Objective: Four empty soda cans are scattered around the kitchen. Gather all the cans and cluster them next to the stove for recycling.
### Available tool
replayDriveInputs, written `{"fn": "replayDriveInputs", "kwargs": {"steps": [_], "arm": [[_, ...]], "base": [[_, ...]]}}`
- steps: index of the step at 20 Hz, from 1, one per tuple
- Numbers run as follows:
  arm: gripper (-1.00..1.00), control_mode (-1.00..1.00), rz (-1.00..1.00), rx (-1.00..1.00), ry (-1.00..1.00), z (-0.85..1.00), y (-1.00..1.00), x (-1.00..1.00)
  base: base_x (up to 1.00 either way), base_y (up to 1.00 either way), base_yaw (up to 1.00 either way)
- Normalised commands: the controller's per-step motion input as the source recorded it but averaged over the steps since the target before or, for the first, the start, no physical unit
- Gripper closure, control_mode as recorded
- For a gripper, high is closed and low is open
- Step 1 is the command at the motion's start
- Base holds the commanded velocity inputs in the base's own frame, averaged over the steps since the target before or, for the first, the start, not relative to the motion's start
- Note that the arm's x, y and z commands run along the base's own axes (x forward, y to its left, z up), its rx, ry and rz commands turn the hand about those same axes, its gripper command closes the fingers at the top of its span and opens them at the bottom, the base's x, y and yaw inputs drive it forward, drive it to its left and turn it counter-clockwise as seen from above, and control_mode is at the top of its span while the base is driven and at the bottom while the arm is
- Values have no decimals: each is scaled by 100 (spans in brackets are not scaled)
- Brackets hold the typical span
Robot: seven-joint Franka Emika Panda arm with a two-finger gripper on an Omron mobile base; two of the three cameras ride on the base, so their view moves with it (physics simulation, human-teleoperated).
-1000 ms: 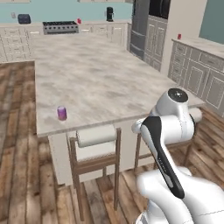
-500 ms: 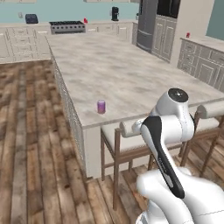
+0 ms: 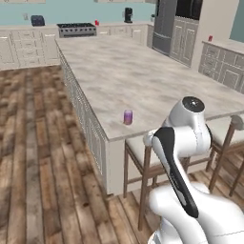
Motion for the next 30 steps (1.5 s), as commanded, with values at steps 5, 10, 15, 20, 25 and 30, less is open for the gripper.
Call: {"fn": "replayDriveInputs", "kwargs": {"steps": [5, 10, 15, 20, 25, 30], "arm": [[-100, 100, 0, 0, 0, 0, 0, 0], [-100, 100, 0, 0, 0, 0, 0, 0], [-100, 100, 0, 0, 0, 0, 0, 0], [-100, 100, 0, 0, 0, 0, 0, 0], [-100, 100, 0, 0, 0, 0, 0, 0], [-100, -100, 0, 0, 0, 0, 1, 3]], "base": [[97, -18, 2], [75, 4, 0], [33, 2, 0], [13, 0, 0], [3, 1, 0], [9, 9, 0]]}}
